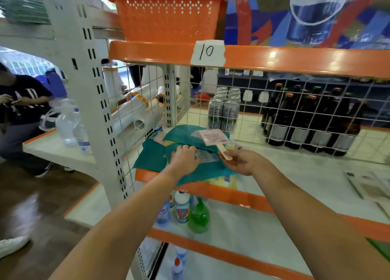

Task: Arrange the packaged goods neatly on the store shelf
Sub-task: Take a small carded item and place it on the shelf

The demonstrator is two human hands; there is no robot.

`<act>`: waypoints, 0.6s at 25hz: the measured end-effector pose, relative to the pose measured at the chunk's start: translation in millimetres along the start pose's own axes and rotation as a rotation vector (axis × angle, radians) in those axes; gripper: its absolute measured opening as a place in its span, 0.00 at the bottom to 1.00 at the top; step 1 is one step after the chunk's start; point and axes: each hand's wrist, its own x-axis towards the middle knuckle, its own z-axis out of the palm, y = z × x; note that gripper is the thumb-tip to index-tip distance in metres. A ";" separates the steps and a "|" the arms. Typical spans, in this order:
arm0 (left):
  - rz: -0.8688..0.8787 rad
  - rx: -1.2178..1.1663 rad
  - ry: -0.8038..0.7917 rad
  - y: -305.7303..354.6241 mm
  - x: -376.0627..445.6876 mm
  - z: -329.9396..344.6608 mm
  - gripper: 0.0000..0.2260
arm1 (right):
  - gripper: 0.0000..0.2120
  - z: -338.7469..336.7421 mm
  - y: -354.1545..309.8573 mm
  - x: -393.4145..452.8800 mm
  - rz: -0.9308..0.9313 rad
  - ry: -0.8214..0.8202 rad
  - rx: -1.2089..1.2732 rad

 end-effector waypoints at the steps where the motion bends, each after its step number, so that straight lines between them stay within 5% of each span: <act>1: 0.003 -0.004 0.001 5.8 -7.3 -1.2 0.18 | 0.15 -5.4 5.3 -9.2 -0.011 -0.005 -0.003; 15: 0.036 -0.060 -0.146 74.4 -164.3 25.1 0.18 | 0.10 -78.2 112.7 -159.9 -0.070 -0.013 -0.207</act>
